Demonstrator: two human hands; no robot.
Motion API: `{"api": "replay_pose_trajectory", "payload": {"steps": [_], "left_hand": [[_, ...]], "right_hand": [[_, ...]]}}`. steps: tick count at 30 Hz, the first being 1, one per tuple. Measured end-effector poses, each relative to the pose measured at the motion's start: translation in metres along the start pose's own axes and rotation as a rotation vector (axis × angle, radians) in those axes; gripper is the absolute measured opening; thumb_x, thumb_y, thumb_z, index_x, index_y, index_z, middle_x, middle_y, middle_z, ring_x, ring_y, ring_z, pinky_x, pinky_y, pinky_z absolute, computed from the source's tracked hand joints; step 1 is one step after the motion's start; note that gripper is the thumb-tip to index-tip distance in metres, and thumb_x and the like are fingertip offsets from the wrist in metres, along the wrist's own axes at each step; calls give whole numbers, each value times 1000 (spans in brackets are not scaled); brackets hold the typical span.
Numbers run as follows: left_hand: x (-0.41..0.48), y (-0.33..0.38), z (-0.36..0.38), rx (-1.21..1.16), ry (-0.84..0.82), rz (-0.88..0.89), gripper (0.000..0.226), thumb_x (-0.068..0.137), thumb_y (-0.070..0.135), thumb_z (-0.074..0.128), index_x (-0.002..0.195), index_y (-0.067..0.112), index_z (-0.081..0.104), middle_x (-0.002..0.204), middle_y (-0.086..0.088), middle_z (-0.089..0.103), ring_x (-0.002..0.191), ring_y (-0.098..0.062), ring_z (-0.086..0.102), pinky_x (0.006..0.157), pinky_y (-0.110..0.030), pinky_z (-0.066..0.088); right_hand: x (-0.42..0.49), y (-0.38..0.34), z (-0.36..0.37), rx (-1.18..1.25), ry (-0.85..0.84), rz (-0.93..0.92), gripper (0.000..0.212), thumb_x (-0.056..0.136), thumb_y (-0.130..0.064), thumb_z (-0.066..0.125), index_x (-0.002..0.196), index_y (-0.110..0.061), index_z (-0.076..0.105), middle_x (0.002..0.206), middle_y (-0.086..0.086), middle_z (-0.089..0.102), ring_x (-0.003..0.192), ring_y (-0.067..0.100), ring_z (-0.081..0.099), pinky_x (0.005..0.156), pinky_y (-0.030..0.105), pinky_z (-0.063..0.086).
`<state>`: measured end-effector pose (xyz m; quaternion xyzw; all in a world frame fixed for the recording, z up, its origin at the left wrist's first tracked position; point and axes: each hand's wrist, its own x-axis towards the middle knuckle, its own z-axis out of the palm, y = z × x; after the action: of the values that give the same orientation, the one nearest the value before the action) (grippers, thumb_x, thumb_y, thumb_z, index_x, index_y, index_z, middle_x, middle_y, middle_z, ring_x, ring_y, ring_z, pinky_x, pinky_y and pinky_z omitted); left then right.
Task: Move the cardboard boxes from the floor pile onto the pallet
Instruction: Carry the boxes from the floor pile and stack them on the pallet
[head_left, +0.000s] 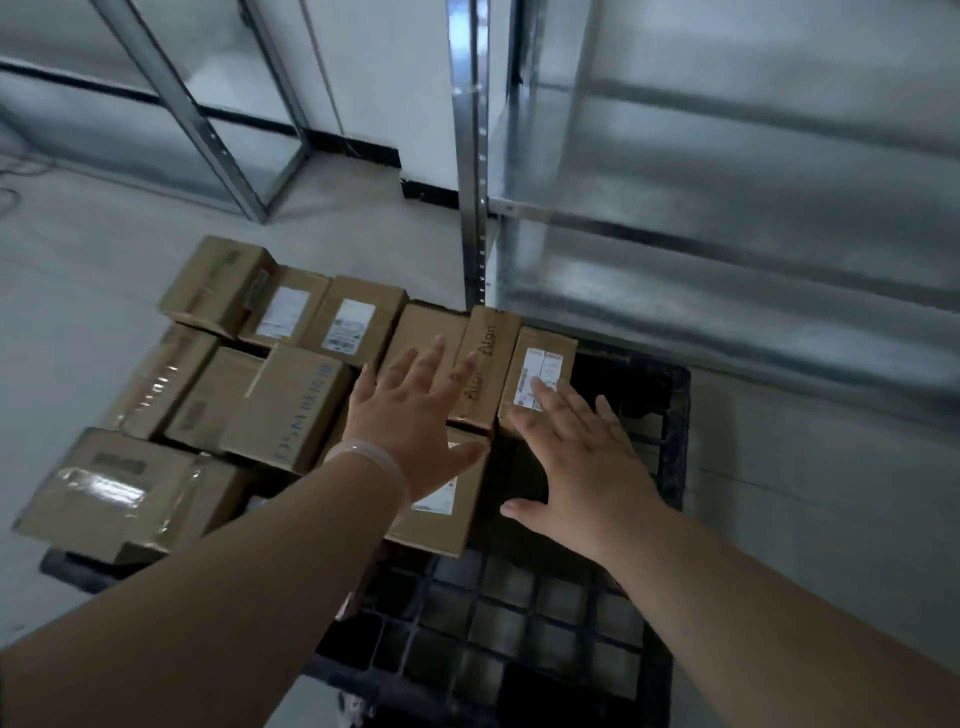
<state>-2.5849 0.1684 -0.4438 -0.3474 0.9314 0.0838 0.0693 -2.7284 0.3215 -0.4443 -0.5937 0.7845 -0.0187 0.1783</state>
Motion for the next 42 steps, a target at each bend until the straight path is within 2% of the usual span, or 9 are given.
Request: {"api": "replay_pose_trajectory", "payload": {"steps": [5, 11, 16, 18, 23, 29, 32, 38, 42], "left_hand": [[-95, 3, -116, 15, 97, -153, 94, 79, 81, 38, 147, 50, -17, 163, 10, -10, 150, -18, -5, 119, -47, -2], [-240, -10, -204, -21, 203, -392, 88, 82, 78, 37, 150, 48, -11, 164, 9, -8, 150, -19, -1, 121, -50, 3], [-356, -45, -248, -83, 301, -623, 89, 84, 75, 43, 151, 46, -7, 164, 8, -6, 151, -20, 1, 120, -49, 4], [-400, -60, -260, -105, 367, -685, 89, 84, 76, 42, 150, 48, -10, 164, 7, -7, 151, -20, 0, 120, -49, 3], [-515, -106, -272, -101, 494, -833, 86, 85, 75, 40, 148, 50, -13, 164, 7, -8, 151, -20, -1, 120, -47, 2], [-675, -171, -257, -66, 523, -1041, 88, 83, 78, 38, 148, 50, -14, 164, 7, -8, 151, -20, -1, 119, -48, 3], [-740, -201, -248, -55, 538, -1128, 88, 84, 79, 36, 148, 49, -16, 164, 7, -9, 151, -20, -3, 119, -47, 1], [-831, -241, -220, -111, 499, -1286, 88, 84, 77, 38, 148, 49, -16, 164, 6, -12, 151, -21, -5, 120, -48, 0], [-862, -267, -200, -169, 466, -1381, 89, 84, 78, 38, 147, 50, -19, 163, 8, -16, 151, -21, -8, 119, -51, -1]], "right_hand": [[-45, -65, -103, -30, 20, -213, 102, 80, -71, 60, 153, -41, -6, 166, -1, -7, 151, 19, -13, 120, 47, -11], [-98, -169, -175, -97, -23, -459, 100, 81, -75, 50, 147, -47, -20, 164, -7, -15, 149, 16, -19, 121, 50, -6], [-127, -269, -221, -100, -17, -604, 95, 80, -72, 51, 154, -41, 0, 165, -6, -12, 148, 11, -20, 121, 44, -12], [-143, -315, -228, -120, -27, -683, 96, 81, -70, 55, 155, -42, 0, 164, -9, -13, 148, 10, -21, 120, 44, -14], [-191, -444, -206, -162, 69, -919, 94, 83, -70, 54, 153, -45, -4, 164, -10, -14, 147, 11, -24, 116, 41, -18], [-258, -597, -156, -253, 51, -1139, 93, 86, -73, 45, 153, -44, -12, 164, -8, -19, 137, 6, -32, 114, 39, -22], [-282, -664, -139, -247, 73, -1199, 93, 86, -77, 40, 154, -42, -12, 164, -6, -18, 143, 10, -28, 115, 39, -21], [-309, -758, -104, -332, 12, -1276, 97, 84, -81, 36, 154, -39, -15, 164, -4, -21, 148, 17, -25, 120, 45, -15], [-309, -807, -78, -373, -43, -1352, 98, 83, -81, 38, 153, -40, -17, 163, -6, -24, 147, 16, -28, 118, 44, -19]]}}
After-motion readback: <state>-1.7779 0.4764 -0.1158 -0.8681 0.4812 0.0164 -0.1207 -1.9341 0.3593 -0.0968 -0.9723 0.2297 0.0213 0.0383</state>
